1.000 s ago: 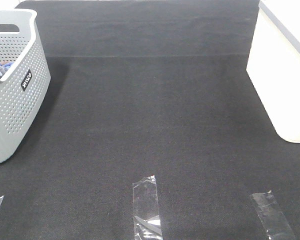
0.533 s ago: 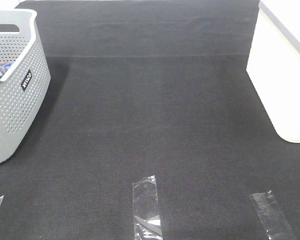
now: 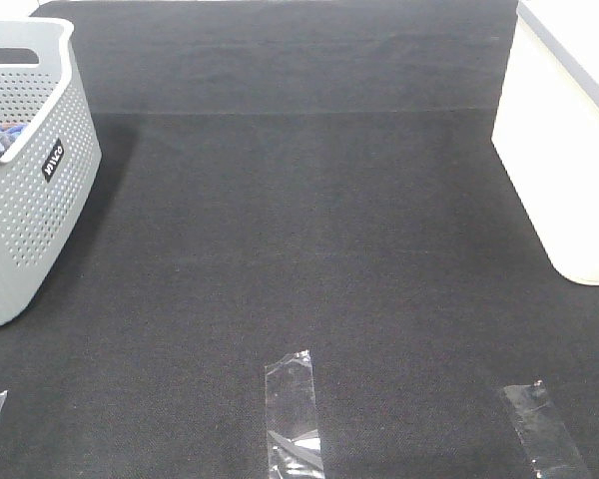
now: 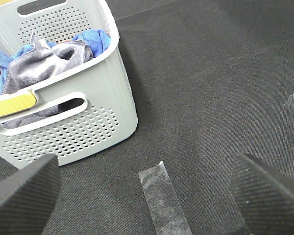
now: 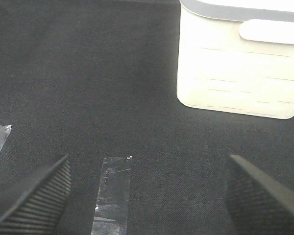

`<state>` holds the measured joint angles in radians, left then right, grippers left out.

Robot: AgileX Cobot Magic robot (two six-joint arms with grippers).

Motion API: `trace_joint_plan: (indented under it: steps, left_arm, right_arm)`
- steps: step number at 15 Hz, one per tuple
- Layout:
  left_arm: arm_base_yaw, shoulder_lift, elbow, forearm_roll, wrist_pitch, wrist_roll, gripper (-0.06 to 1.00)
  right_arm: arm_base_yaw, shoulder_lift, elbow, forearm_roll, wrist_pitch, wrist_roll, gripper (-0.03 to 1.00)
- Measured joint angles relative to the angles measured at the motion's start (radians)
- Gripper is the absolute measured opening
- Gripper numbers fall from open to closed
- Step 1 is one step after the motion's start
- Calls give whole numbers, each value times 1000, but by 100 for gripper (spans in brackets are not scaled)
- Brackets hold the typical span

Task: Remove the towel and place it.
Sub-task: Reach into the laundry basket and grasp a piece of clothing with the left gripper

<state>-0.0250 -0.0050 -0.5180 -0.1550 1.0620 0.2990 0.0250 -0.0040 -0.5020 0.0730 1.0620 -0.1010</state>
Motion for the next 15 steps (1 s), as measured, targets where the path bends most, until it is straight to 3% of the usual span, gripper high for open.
trace_joint_plan:
  steps: [15]
  left_arm:
    - [0,0,0,0,0,0,90]
  right_arm:
    - [0,0,0,0,0,0,79]
